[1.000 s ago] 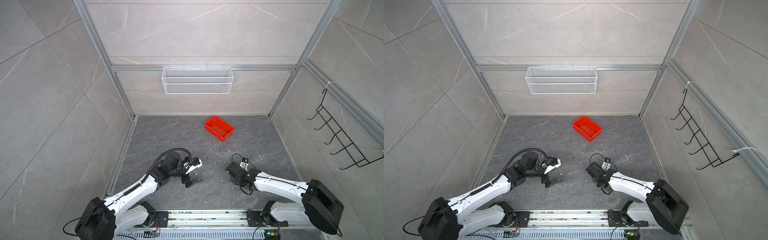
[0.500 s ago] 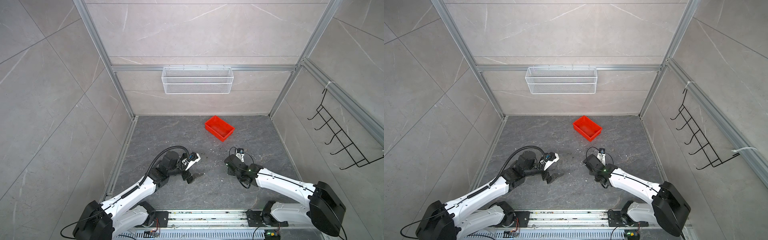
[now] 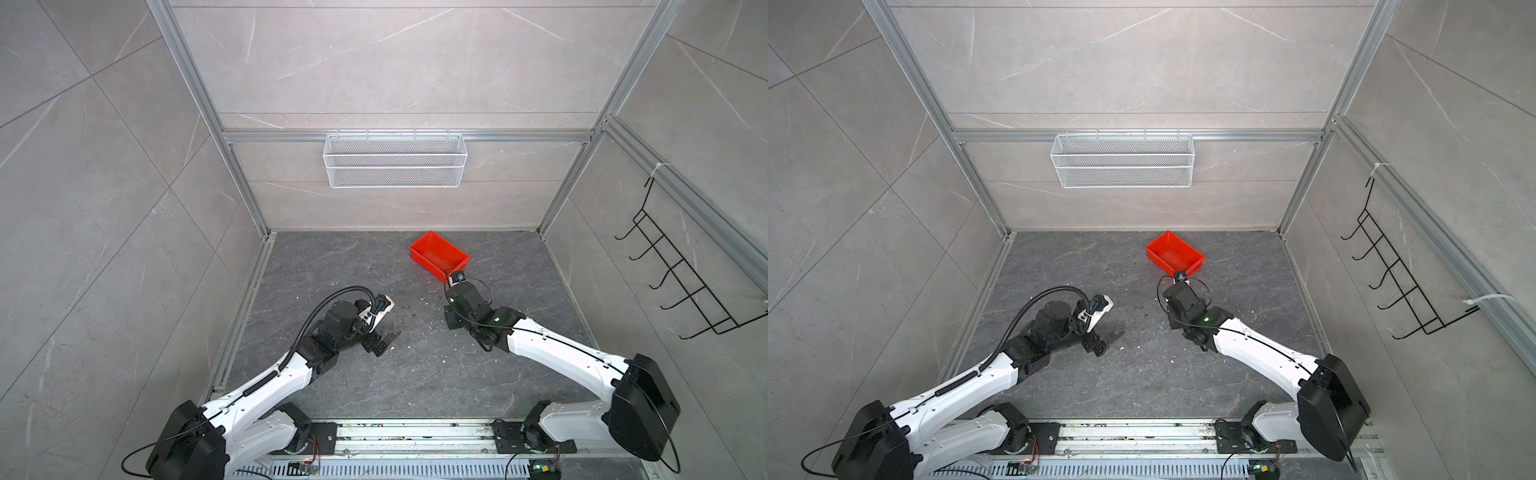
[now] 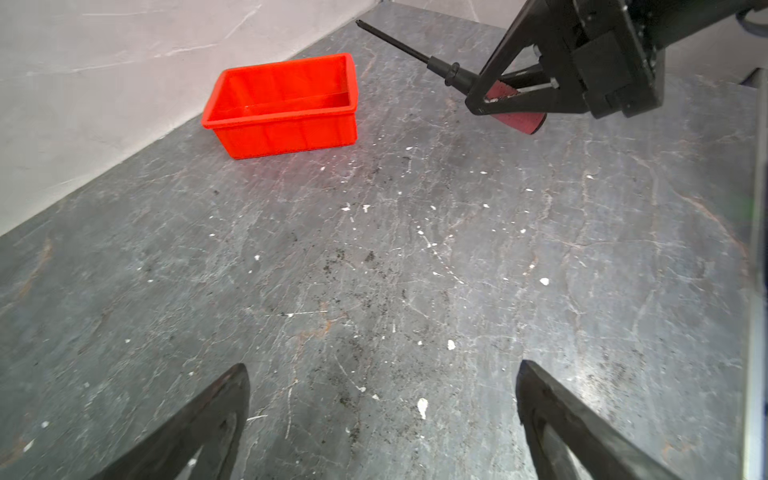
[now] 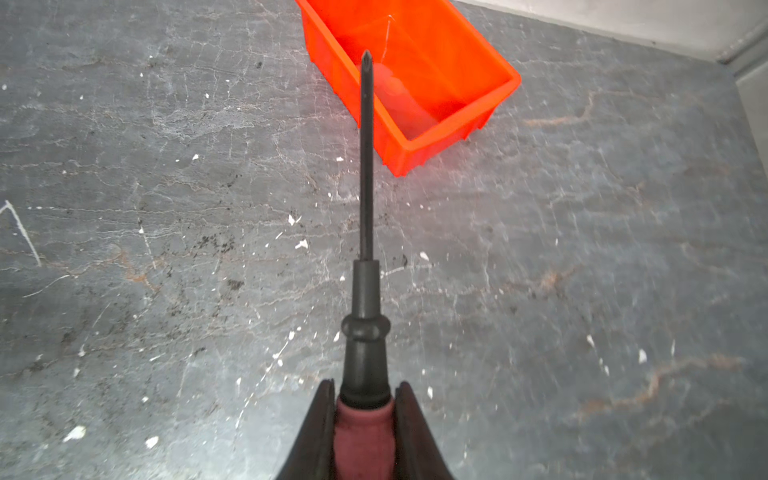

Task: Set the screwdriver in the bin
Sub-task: 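Carry the screwdriver with the right gripper over the red bin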

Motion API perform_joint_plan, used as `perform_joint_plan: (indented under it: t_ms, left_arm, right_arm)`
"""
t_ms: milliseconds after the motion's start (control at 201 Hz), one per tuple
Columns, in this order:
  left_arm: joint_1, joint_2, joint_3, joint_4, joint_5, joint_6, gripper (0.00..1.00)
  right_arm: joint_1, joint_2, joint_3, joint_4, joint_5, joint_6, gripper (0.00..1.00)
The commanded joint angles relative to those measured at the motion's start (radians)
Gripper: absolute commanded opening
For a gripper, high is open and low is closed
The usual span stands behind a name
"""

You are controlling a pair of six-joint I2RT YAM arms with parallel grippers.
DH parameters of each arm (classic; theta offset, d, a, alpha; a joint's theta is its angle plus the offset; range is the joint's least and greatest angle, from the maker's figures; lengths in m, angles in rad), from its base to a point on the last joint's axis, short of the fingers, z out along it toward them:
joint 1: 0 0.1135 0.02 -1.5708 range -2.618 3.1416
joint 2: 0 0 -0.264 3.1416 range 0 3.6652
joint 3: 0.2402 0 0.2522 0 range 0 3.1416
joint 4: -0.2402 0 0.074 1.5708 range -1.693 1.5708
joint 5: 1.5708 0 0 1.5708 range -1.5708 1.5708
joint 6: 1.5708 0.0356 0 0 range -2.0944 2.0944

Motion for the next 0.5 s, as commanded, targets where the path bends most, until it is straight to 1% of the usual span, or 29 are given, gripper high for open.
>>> perform_joint_plan:
  t_ms: [0,140,209,324,399,493]
  left_arm:
    - [-0.003,0.030,0.044,0.090,-0.042,-0.049,1.00]
    - [-0.003,0.095,0.035,0.208,-0.095,-0.110,1.00]
    - [-0.003,0.124,0.038,0.246,-0.114,-0.123,1.00]
    - [-0.003,0.162,0.060,0.263,-0.144,-0.114,1.00]
    - [-0.004,0.184,0.080,0.261,-0.150,-0.095,1.00]
    - [-0.003,0.207,0.097,0.272,-0.149,-0.084,1.00]
  right_arm:
    - [-0.059,0.064,0.074,0.045,-0.151,-0.201,0.00]
    - [-0.184,0.169,0.200,0.022,-0.327,-0.362,0.00]
    - [-0.224,0.237,0.286,-0.010,-0.383,-0.426,0.00]
    - [-0.258,0.370,0.452,-0.074,-0.403,-0.502,0.00]
    - [-0.280,0.451,0.553,-0.100,-0.417,-0.523,0.00]
    - [-0.301,0.546,0.668,-0.103,-0.404,-0.536,0.00]
